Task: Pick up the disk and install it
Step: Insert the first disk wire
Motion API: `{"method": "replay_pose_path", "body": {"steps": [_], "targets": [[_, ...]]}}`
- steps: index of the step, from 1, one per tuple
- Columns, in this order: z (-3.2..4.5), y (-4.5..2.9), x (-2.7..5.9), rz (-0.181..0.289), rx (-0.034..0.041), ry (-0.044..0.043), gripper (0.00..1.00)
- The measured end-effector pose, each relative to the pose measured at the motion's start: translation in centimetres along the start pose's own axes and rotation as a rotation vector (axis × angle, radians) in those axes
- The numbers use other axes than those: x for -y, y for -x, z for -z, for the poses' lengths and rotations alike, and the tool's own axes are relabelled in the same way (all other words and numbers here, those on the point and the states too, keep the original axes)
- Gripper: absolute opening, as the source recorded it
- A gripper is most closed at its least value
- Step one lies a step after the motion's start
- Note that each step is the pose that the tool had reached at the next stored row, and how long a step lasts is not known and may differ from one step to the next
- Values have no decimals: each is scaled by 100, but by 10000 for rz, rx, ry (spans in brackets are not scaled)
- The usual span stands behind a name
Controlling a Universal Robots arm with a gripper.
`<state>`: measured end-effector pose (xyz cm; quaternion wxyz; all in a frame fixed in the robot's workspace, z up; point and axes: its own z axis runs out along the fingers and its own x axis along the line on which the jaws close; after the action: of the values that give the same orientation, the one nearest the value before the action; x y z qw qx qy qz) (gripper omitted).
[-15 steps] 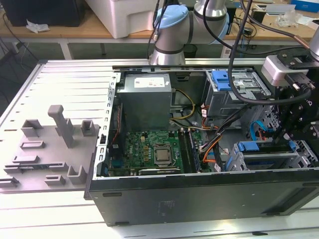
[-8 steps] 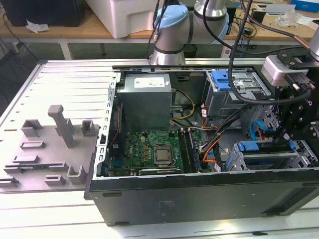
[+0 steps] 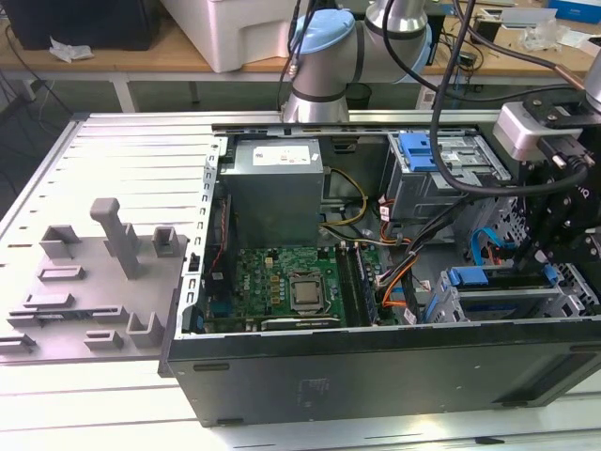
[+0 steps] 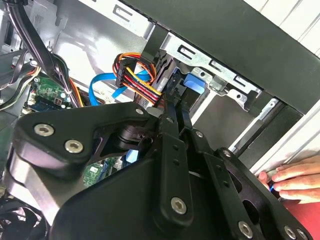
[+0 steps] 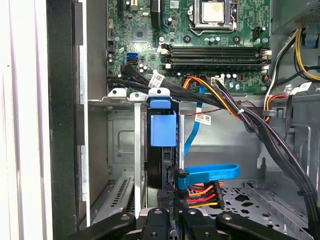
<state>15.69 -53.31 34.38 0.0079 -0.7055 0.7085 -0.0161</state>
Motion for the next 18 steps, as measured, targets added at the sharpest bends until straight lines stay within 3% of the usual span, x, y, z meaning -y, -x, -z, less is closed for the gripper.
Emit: {"method": "replay_pose_path", "body": {"steps": [18], "targets": [[-24, 0, 0, 1, 0, 0, 17]]}}
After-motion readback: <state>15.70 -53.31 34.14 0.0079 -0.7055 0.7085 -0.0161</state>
